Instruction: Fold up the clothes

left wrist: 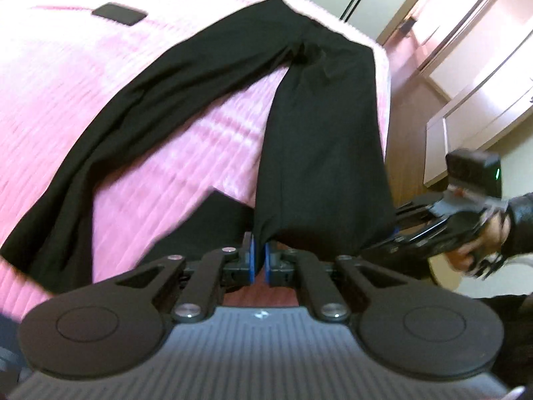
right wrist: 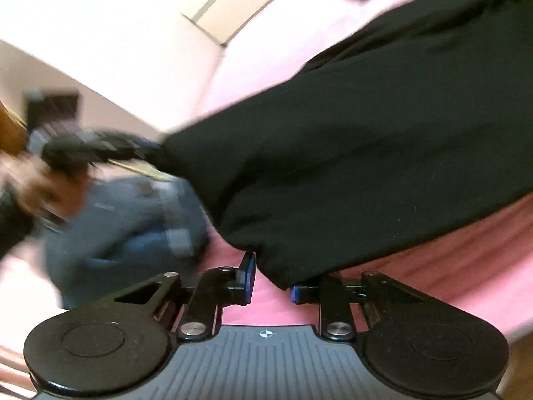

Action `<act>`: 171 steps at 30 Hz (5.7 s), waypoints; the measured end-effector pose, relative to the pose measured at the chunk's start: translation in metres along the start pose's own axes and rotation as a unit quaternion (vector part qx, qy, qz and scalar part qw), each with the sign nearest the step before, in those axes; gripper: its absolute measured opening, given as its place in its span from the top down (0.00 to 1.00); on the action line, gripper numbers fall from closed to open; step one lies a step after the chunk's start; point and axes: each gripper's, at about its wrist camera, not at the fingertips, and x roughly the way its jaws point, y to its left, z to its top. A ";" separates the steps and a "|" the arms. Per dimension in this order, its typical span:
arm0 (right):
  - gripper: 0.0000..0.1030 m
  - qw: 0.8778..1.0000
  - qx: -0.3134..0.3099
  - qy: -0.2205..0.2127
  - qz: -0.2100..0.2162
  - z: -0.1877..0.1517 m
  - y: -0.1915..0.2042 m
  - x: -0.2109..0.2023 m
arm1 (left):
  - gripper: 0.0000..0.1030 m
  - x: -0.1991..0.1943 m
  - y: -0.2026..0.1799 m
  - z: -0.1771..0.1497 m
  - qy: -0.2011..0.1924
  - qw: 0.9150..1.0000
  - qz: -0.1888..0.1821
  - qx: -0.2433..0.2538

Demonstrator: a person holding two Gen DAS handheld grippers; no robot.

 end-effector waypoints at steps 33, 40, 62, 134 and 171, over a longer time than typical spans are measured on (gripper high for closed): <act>0.15 0.974 0.019 0.066 -0.218 0.010 -0.045 -0.047 | 1.00 0.111 -0.117 -0.156 0.101 0.933 0.288 0.188; 0.15 0.960 0.053 0.045 -0.271 0.016 -0.060 -0.085 | 0.89 0.111 -0.125 -0.191 0.188 0.924 0.252 0.219; 0.15 0.888 0.134 -0.153 -0.413 0.222 -0.299 -0.245 | 0.68 0.228 -0.093 0.210 -0.015 0.965 0.233 0.121; 0.06 0.950 -0.242 0.059 -0.187 0.271 -0.068 0.057 | 0.40 0.068 0.204 0.017 0.031 0.940 0.332 -0.072; 0.06 0.929 -0.231 0.131 -0.257 0.258 -0.089 0.080 | 0.97 0.118 0.122 -0.030 0.123 0.897 0.389 0.168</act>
